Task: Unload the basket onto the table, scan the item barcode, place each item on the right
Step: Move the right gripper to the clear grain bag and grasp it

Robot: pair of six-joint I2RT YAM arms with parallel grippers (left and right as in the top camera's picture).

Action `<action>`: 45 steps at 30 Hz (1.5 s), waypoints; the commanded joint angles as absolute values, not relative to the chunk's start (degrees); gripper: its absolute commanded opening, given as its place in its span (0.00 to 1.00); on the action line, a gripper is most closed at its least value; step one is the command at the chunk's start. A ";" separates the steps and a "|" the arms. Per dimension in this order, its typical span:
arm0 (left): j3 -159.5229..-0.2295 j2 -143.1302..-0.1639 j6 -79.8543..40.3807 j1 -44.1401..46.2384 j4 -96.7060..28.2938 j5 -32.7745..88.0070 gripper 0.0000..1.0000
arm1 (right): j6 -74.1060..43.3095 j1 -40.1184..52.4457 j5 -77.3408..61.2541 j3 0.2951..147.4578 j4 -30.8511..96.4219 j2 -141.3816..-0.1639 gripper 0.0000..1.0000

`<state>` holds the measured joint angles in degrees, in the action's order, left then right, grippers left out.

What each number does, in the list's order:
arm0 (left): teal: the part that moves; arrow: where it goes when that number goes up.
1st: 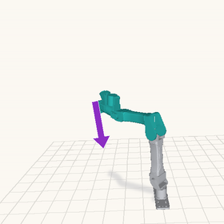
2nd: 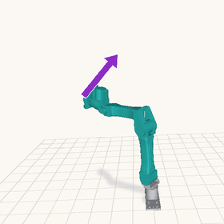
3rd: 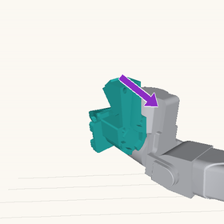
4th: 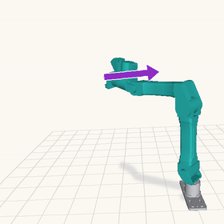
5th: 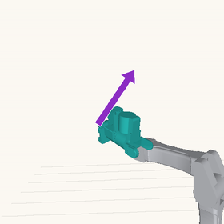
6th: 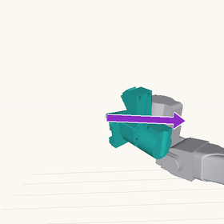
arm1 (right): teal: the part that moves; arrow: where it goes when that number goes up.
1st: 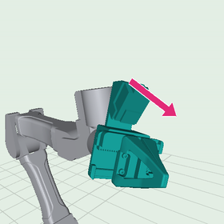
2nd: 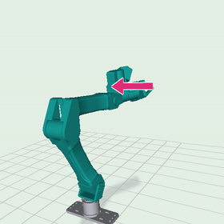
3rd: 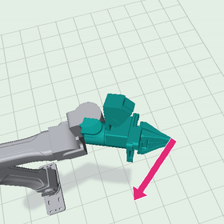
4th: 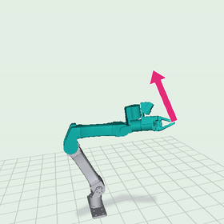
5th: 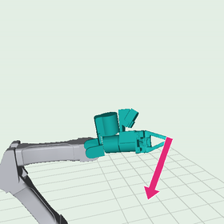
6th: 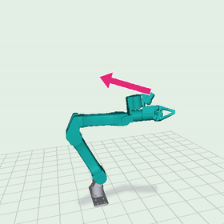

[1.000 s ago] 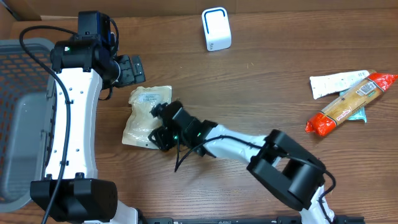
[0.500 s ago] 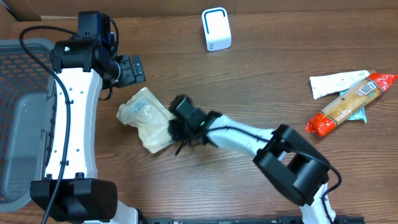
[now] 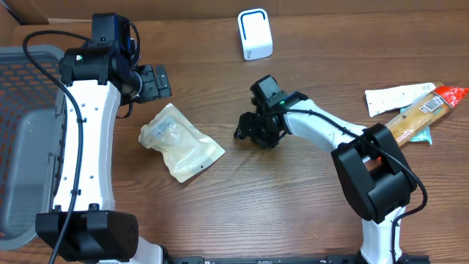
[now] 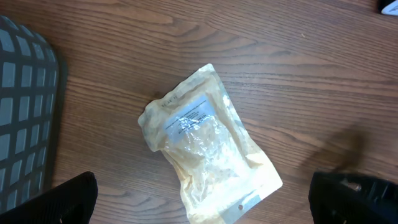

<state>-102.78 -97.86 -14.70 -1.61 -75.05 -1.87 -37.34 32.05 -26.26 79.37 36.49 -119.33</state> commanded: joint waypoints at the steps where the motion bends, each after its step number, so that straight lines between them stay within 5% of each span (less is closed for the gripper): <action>1: -102.85 -98.26 -15.46 -1.43 -74.91 -1.43 1.00 | -39.94 36.60 -39.70 77.14 37.89 -121.95 0.72; 8: -102.85 -98.26 -15.46 -1.43 -74.91 -1.45 1.00 | -55.20 45.80 -28.58 77.10 35.88 -121.95 0.99; 21: -102.85 -98.26 -15.46 -1.43 -74.91 -1.43 1.00 | -63.79 51.72 -12.12 77.10 15.14 -124.57 0.93; 28: -102.85 -98.26 -15.46 -1.43 -74.91 -1.45 1.00 | -64.73 51.79 -4.51 77.10 14.57 -126.72 0.58; 29: -102.85 -98.26 -15.46 -1.43 -74.91 -1.45 1.00 | -64.58 51.79 -4.60 77.10 14.83 -127.81 0.38; 32: -102.85 -98.26 -15.46 -1.43 -74.94 -1.43 0.99 | -57.65 51.68 -4.93 77.12 15.88 -127.96 0.05; 45: -102.85 -98.26 -15.46 -1.43 -74.91 -1.43 1.00 | -33.30 44.14 -21.45 77.32 22.98 -119.85 0.04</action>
<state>-102.78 -97.84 -14.70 -1.61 -75.05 -1.87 -41.21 46.13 -15.81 78.83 21.56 -122.21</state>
